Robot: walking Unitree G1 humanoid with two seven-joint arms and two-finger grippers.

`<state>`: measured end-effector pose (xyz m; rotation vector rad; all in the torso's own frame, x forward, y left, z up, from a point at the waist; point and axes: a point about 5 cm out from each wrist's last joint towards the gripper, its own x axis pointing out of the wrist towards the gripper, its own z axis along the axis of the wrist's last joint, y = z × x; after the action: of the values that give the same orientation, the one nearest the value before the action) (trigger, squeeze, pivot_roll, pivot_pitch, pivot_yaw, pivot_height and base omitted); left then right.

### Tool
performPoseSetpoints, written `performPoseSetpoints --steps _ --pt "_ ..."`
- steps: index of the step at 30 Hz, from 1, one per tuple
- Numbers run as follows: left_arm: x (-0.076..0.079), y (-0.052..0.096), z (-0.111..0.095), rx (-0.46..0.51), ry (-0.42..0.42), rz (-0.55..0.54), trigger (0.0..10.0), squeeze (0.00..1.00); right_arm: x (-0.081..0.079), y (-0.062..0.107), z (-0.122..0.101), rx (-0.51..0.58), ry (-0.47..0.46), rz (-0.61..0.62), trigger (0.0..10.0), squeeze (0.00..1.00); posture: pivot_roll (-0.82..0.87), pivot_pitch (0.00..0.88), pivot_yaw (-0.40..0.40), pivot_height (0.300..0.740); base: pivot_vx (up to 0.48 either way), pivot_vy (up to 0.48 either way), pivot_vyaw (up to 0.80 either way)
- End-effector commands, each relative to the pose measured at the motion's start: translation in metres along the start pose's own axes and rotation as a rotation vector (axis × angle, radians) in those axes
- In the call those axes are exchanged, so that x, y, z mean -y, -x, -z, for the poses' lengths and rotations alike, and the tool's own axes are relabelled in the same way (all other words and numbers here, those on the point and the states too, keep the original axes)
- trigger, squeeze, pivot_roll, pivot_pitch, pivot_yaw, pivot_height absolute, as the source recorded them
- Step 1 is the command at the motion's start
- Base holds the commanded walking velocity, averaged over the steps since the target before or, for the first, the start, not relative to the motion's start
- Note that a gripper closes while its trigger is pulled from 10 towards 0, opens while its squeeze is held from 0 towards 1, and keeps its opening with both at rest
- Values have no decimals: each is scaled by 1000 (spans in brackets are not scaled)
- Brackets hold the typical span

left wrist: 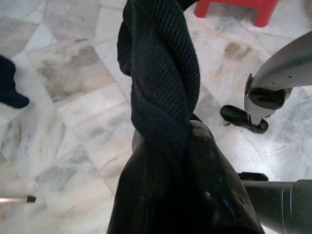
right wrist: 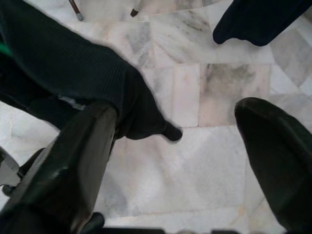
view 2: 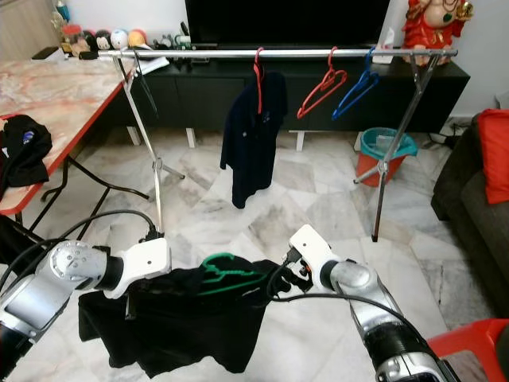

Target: Hang hanger

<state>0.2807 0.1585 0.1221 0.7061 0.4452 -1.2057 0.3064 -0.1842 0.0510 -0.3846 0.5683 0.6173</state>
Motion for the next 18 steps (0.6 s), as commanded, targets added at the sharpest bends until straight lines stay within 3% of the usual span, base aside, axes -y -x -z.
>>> performPoseSetpoints --steps 1,10,18 --pt "-10 8 -5 7 8 -52 10000 0 -1 3 -3 15 -6 0 10000 1000 28 0 9 740 0 0 0" --pt "-15 3 -5 7 53 -93 10000 0 1 14 -10 96 -65 71 10000 1000 20 0 9 740 0 0 0" --pt "-25 1 -5 22 124 -172 10000 0 -16 17 3 71 -106 26 10000 1000 19 0 7 740 0 0 0"
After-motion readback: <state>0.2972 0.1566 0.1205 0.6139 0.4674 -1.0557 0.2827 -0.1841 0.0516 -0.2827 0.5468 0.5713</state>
